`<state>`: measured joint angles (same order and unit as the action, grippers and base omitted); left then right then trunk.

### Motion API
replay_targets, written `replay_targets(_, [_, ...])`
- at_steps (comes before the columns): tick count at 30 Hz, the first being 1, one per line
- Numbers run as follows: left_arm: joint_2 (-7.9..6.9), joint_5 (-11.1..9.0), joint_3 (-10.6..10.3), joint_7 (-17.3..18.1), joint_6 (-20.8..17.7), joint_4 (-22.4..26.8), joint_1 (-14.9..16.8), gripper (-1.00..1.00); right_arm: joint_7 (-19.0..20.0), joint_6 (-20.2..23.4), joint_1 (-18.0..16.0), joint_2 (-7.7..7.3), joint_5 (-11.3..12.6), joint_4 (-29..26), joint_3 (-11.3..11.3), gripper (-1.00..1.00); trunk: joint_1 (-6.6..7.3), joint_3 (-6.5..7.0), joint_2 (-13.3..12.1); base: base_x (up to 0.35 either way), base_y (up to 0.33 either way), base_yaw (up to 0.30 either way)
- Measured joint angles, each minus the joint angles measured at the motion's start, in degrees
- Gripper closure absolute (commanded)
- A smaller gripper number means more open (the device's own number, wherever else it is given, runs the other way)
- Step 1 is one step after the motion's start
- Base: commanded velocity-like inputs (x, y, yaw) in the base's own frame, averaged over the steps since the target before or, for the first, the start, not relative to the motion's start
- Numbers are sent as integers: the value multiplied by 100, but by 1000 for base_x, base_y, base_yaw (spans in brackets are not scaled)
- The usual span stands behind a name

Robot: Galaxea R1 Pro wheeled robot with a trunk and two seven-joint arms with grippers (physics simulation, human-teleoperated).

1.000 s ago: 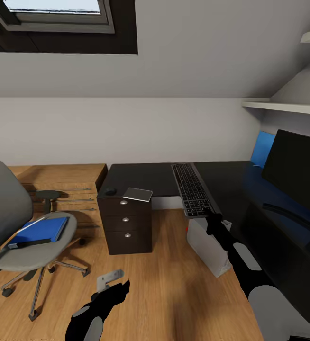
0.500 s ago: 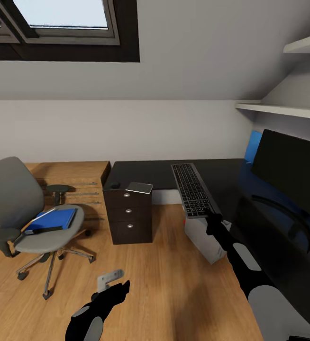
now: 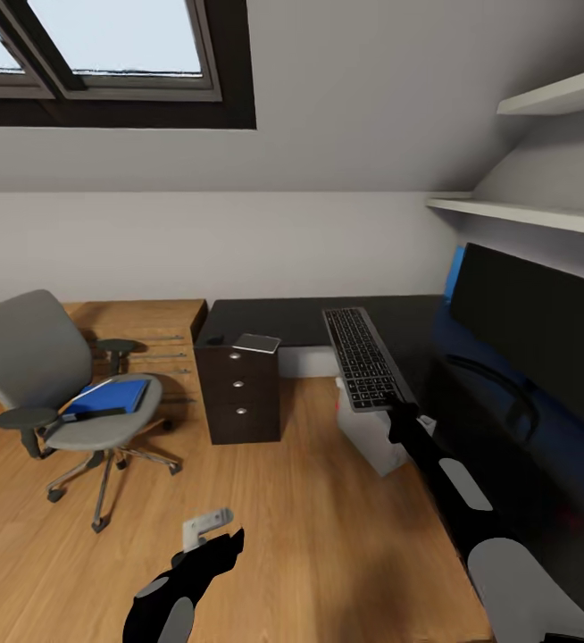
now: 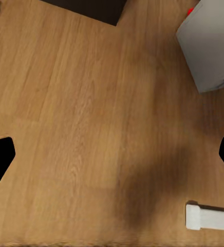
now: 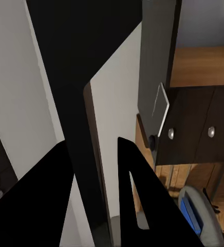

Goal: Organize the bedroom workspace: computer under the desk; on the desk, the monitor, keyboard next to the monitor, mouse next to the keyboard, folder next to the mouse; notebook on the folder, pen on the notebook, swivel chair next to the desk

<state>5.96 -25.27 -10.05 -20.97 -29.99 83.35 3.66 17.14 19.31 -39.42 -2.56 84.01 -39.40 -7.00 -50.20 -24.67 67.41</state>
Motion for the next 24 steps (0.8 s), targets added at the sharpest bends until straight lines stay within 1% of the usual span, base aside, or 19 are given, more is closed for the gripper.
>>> replay_targets(18, [-2, 2, 1, -1, -2, 18, 0, -100, 17, 0, 0, 21, 17, 9, -5, 100, 396, 324, -722, -271, -249, 0])
replay_targets(19, [-4, -5, 6, 1, -3, 20, 0, -100, 20, 3, 0, 17, 16, 12, -5, 100, 418, 342, -763, -81, -85, 0])
replay_targets(24, [-7, -20, 20, 7, -3, 12, 0, -100, -1, -11, 0, 9, 5, 51, -5, 100, 422, 342, -764, -19, -55, 0])
